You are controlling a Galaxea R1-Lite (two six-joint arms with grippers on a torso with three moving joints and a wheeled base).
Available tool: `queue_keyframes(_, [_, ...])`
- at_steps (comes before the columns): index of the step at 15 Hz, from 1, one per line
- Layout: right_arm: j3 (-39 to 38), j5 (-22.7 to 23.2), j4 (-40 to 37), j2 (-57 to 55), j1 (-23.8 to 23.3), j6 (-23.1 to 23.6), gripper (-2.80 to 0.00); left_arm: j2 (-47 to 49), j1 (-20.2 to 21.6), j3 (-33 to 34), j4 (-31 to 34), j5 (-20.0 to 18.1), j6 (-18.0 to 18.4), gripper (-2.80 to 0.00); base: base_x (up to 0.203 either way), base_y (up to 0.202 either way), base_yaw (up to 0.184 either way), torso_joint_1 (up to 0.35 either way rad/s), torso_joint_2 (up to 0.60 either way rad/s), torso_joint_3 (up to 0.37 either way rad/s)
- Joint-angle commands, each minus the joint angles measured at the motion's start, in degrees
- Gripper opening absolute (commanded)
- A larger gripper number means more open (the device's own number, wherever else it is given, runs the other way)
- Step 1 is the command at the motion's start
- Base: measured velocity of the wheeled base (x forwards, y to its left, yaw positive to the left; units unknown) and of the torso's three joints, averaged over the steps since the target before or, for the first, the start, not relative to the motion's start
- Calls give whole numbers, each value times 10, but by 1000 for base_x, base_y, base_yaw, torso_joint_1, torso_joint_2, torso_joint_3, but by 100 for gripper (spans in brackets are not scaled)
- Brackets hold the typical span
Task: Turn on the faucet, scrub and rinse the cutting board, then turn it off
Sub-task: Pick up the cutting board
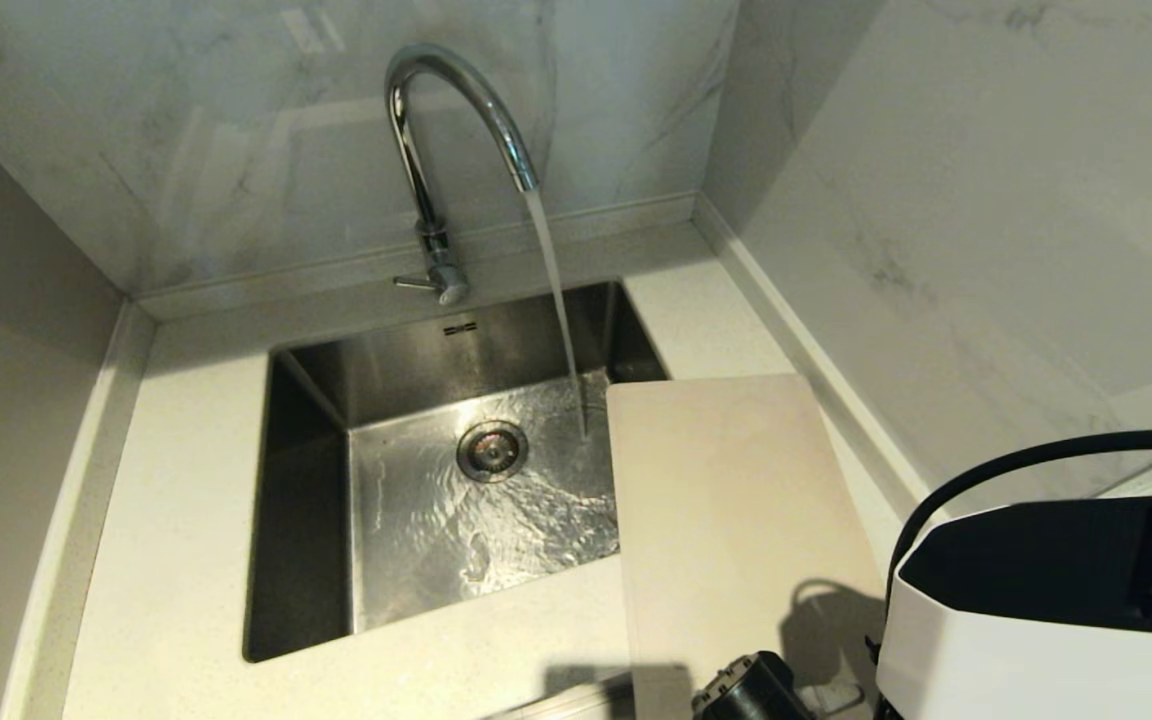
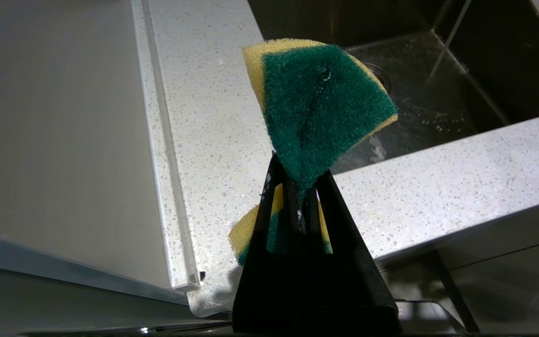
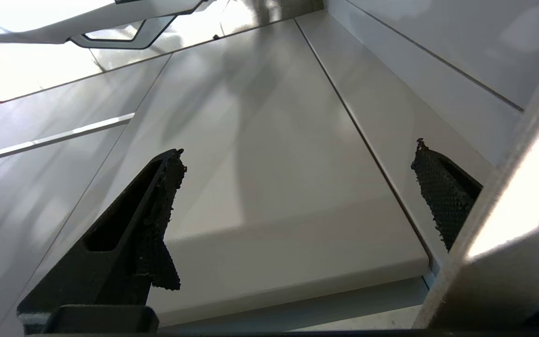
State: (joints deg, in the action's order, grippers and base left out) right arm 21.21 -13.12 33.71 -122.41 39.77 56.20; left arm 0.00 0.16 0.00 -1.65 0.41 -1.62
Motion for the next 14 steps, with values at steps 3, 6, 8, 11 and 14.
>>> queue_keyframes(3, [0,1,0,-4,0,2,-280,1,0,1,0,0,0,-280,0,0,0,0,0,0])
queue_keyframes(6, [0,1,-2,7,0,2,-280,1,0,1,0,0,0,-280,0,0,0,0,0,0])
queue_keyframes(8, [0,1,-2,15,0,2,-280,1,0,1,0,0,0,-280,0,0,0,0,0,0])
queue_keyframes(11, [-1,-6,-4,30,0,2,-280,1,0,1,0,0,0,-280,0,0,0,0,0,0])
queue_keyframes(14, [-2,-11,-11,41,0,3,-280,1,0,1,0,0,0,-280,0,0,0,0,0,0])
